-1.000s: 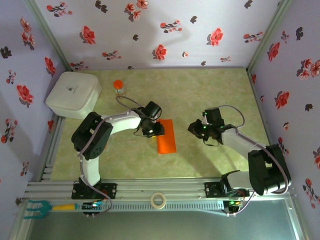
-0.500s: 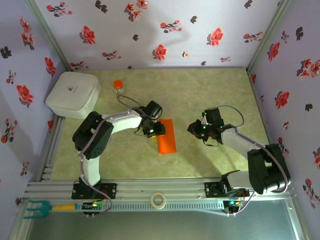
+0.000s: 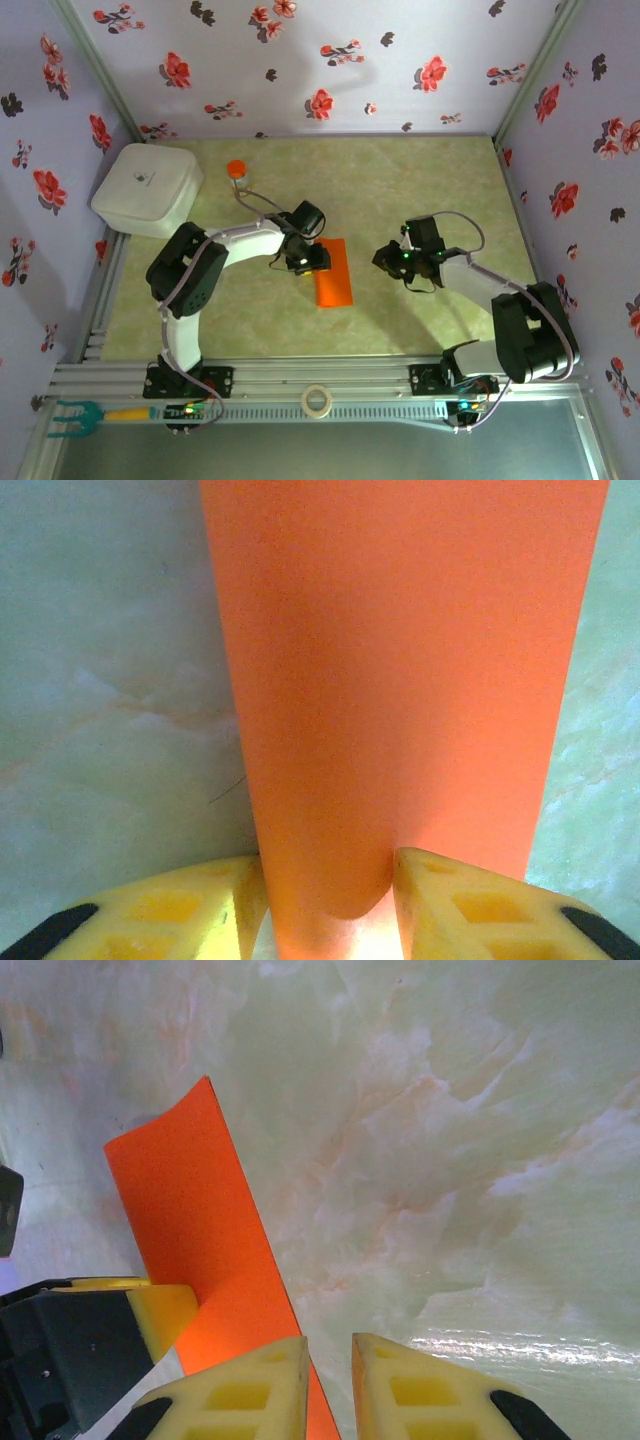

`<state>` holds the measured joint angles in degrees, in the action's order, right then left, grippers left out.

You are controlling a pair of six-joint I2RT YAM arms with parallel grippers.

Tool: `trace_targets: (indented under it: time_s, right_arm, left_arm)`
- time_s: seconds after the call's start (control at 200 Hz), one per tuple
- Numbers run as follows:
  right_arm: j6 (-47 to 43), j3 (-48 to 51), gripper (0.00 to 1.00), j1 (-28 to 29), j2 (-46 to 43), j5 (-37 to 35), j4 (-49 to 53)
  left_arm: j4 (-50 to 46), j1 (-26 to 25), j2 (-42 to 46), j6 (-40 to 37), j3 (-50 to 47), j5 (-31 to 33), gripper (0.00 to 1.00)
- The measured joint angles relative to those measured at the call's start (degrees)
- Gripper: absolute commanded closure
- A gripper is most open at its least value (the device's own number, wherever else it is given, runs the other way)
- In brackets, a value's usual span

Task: Fold a paper plane with a square sheet of paper (pick it up from the middle)
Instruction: Hold the square sheet of paper at the center of the table.

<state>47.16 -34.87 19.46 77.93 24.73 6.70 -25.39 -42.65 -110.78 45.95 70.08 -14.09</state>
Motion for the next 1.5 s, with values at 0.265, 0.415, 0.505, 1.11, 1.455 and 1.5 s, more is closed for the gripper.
trace_targets:
  time_s: [0.265, 0.415, 0.505, 1.11, 1.455, 1.5]
  right_arm:
    - [0.0, -0.3, 0.80, 0.3, 0.3, 0.4, -0.1]
    - [0.0, -0.3, 0.80, 0.4, 0.6, 0.6, -0.4]
    - [0.0, -0.3, 0.80, 0.5, 0.6, 0.6, -0.4]
    - [0.0, -0.3, 0.80, 0.8, 0.9, 0.8, -0.5]
    - [0.0, -0.3, 0.80, 0.9, 1.2, 0.8, -0.9]
    - [0.0, -0.3, 0.80, 0.9, 1.4, 0.8, -0.9]
  left_arm:
    - [0.0, 0.0, -0.1, 0.0, 0.1, 0.0, 0.58]
    - [-0.4, 0.0, -0.3, 0.0, 0.5, -0.1, 0.57]
    - [-0.9, 0.0, -0.5, -0.3, 0.9, -0.1, 0.57]
    - [-2.1, 0.0, -0.9, -2.0, 1.5, 0.2, 0.62]
    - [-2.1, 0.0, -0.9, -2.6, 1.7, 0.1, 0.58]
    - [-2.3, -0.1, -1.0, -2.6, 1.8, 0.1, 0.58]
